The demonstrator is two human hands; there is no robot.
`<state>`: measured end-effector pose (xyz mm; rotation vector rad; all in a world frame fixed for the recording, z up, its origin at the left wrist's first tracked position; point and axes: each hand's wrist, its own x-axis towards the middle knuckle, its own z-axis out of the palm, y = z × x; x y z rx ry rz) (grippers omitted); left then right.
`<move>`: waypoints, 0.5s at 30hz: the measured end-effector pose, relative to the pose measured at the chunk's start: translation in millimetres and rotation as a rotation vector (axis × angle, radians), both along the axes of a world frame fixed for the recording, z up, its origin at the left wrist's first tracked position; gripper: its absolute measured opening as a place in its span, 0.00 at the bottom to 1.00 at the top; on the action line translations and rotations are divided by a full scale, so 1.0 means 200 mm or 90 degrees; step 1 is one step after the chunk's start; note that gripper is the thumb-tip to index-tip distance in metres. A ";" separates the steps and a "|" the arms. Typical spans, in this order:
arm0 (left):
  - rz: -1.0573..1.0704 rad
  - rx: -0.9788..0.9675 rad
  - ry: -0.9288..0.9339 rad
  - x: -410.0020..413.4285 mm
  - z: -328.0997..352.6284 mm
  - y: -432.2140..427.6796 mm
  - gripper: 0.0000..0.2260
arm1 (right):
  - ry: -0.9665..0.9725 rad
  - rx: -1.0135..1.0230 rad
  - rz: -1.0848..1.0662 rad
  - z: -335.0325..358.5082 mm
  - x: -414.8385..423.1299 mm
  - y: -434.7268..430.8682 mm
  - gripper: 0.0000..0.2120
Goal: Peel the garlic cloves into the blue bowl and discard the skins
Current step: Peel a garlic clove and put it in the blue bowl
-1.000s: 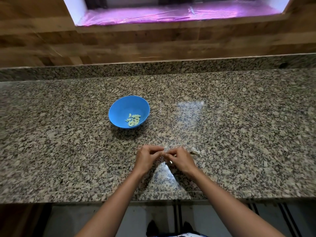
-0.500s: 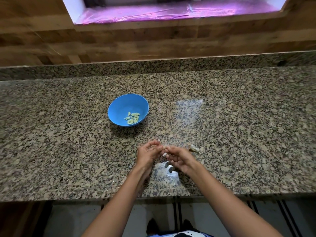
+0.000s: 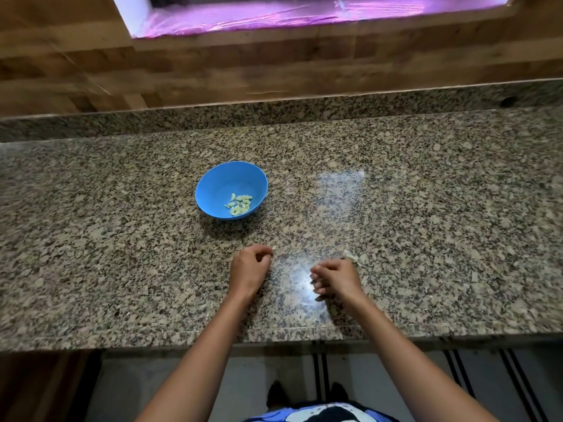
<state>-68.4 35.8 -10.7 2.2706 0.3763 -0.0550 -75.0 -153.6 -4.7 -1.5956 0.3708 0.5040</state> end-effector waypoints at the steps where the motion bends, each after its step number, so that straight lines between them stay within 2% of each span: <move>1: 0.001 0.005 -0.004 0.00 0.01 0.00 0.11 | 0.000 0.002 -0.010 -0.01 -0.01 -0.01 0.07; 4: 0.013 0.025 -0.049 0.00 0.02 -0.02 0.12 | 0.003 -0.005 -0.034 -0.03 -0.02 -0.04 0.07; 7: -0.033 0.050 -0.065 0.03 0.04 -0.07 0.12 | 0.006 -0.010 -0.049 -0.05 -0.03 -0.06 0.07; 11: -0.103 0.046 -0.014 0.07 0.08 -0.14 0.09 | 0.012 -0.006 -0.077 -0.05 -0.05 -0.08 0.09; 13: -0.138 0.014 0.018 0.07 0.07 -0.18 0.15 | 0.008 -0.016 -0.102 -0.05 -0.05 -0.11 0.08; 15: -0.154 -0.003 0.041 0.05 0.06 -0.24 0.13 | 0.001 -0.017 -0.134 -0.05 -0.06 -0.14 0.08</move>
